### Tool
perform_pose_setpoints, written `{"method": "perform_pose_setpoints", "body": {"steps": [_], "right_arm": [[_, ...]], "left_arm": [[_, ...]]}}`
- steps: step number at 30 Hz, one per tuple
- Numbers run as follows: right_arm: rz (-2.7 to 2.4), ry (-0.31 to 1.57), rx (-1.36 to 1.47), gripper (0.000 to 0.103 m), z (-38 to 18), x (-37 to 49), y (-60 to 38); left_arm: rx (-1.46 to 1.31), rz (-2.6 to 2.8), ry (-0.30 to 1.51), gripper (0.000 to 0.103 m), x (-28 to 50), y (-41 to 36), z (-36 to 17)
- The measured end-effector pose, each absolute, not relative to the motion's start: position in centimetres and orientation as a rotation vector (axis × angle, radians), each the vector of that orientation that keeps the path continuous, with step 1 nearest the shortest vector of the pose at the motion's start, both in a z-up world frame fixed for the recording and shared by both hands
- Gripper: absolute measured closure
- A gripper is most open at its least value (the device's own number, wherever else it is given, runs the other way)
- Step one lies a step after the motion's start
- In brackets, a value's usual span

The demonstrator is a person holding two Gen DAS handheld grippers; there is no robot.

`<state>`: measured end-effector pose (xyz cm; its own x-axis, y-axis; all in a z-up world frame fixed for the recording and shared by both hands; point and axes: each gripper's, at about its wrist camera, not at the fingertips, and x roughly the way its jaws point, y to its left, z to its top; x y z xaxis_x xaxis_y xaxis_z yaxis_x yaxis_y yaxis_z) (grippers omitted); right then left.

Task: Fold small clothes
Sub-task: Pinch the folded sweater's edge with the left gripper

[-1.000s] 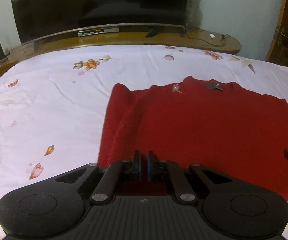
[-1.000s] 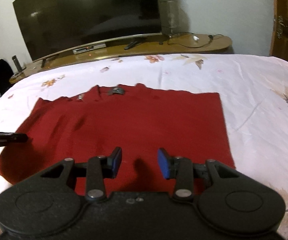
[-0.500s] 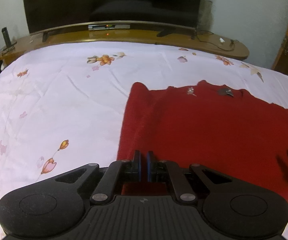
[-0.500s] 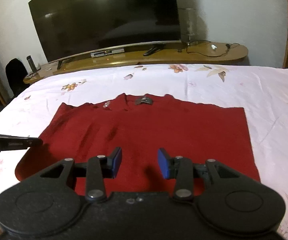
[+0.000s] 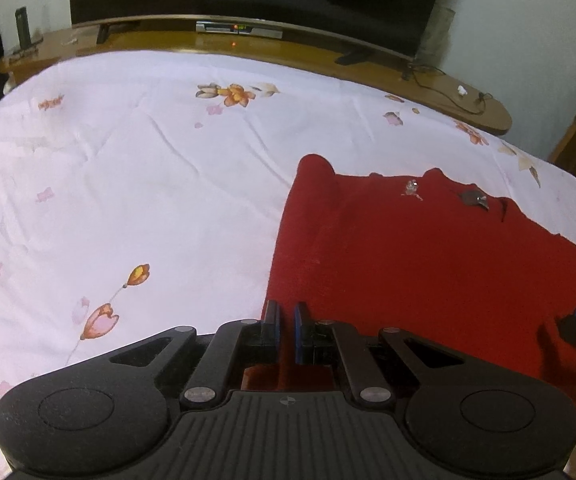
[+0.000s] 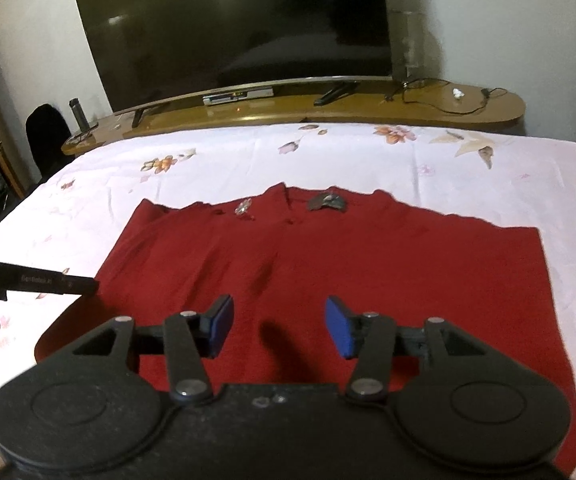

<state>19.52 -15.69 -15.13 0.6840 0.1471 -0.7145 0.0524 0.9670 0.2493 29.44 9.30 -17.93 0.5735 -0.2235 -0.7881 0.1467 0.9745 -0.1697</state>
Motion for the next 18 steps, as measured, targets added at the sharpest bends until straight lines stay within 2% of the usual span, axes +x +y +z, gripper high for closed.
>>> {"method": "perform_pose_setpoints", "body": {"steps": [9, 10, 11, 13, 14, 15, 18], "right_arm": [[0.054, 0.832, 0.264, 0.052, -15.9, 20.0, -15.7], [0.054, 0.836, 0.268, 0.052, -16.0, 20.1, -15.8], [0.054, 0.839, 0.271, 0.052, -16.1, 20.1, -15.8], [0.056, 0.846, 0.275, 0.052, -16.5, 20.1, -15.8], [0.057, 0.849, 0.278, 0.052, -16.6, 20.1, -15.8], [0.061, 0.853, 0.282, 0.052, -16.7, 20.1, -15.8], [0.061, 0.854, 0.283, 0.052, -16.8, 19.9, -15.8]], "left_arm": [[-0.281, -0.304, 0.975, 0.097, 30.9, 11.2, -18.7], [-0.278, -0.32, 0.986, 0.092, 31.1, 11.2, -18.9], [-0.274, -0.334, 0.991, 0.082, 31.2, 11.1, -19.1], [-0.317, -0.388, 1.005, 0.01, 31.2, 11.4, -19.4], [-0.348, -0.374, 0.994, 0.003, 31.0, 11.7, -19.4], [-0.369, -0.349, 0.955, 0.0, 30.5, 12.1, -19.2], [-0.374, -0.381, 0.963, 0.0, 30.5, 12.3, -19.6]]}}
